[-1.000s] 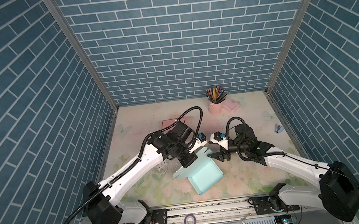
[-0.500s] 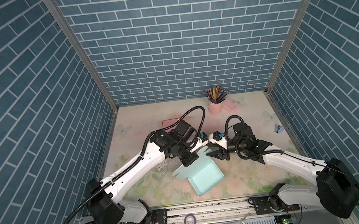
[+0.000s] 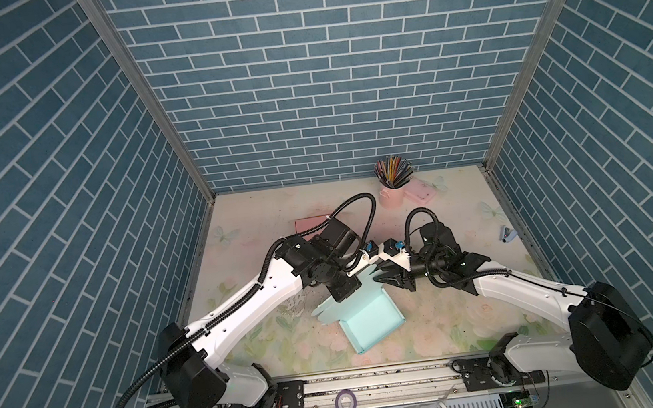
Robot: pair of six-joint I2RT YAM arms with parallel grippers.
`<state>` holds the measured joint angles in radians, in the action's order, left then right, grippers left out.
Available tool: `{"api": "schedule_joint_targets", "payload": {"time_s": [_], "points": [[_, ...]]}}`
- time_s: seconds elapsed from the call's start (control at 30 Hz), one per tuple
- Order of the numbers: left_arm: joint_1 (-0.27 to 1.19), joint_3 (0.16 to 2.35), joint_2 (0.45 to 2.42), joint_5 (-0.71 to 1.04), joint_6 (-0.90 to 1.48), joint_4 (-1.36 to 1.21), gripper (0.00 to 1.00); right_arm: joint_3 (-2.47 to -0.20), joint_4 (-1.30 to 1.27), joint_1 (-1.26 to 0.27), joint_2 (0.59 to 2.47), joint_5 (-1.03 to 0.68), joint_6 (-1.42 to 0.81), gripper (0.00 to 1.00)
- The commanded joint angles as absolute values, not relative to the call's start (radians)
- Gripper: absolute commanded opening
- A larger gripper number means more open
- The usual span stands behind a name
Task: Fold the paper box
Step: 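Grasp the lid flap edge with the right gripper while the left holds it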
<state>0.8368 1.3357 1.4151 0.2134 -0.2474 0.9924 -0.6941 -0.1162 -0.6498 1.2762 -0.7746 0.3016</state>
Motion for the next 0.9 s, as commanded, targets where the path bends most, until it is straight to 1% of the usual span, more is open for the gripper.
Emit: {"api": "schedule_joint_targets", "payload": {"time_s": [0.0,0.07,0.13,0.27,0.37,0.47,0.5,0.53,0.63,0.73,0.87], "points": [[0.842,1.362,1.402,0.195,-0.266,0.991,0.04,-0.719,-0.084,-0.658,1.284,-0.798,0.356,0.28],[0.842,1.355,1.395,0.19,-0.261,0.983,0.05,-0.723,-0.077,-0.658,1.287,-0.793,0.359,0.25],[0.842,1.343,1.387,0.183,-0.255,0.967,0.09,-0.722,-0.078,-0.658,1.288,-0.796,0.36,0.2],[0.842,1.312,1.367,0.193,-0.235,0.93,0.16,-0.72,-0.073,-0.658,1.294,-0.793,0.36,0.14],[0.842,1.264,1.324,0.188,-0.198,0.877,0.34,-0.718,-0.056,-0.658,1.295,-0.78,0.369,0.1],[0.841,1.193,1.248,0.155,-0.119,0.791,0.61,-0.711,-0.047,-0.658,1.29,-0.759,0.38,0.05],[0.839,1.157,1.216,0.131,-0.079,0.756,0.68,-0.707,-0.047,-0.658,1.289,-0.75,0.383,0.04],[0.834,1.114,1.179,0.12,-0.041,0.714,0.71,-0.703,-0.049,-0.657,1.284,-0.737,0.385,0.03],[0.796,0.94,1.055,0.148,0.076,0.532,0.76,-0.676,-0.087,-0.648,1.266,-0.706,0.383,0.0],[0.765,0.764,0.944,0.148,0.19,0.339,0.76,-0.643,-0.136,-0.623,1.255,-0.691,0.366,0.0],[0.765,0.597,0.828,0.154,0.239,0.161,0.77,-0.636,-0.136,-0.595,1.261,-0.692,0.363,0.0]]}}
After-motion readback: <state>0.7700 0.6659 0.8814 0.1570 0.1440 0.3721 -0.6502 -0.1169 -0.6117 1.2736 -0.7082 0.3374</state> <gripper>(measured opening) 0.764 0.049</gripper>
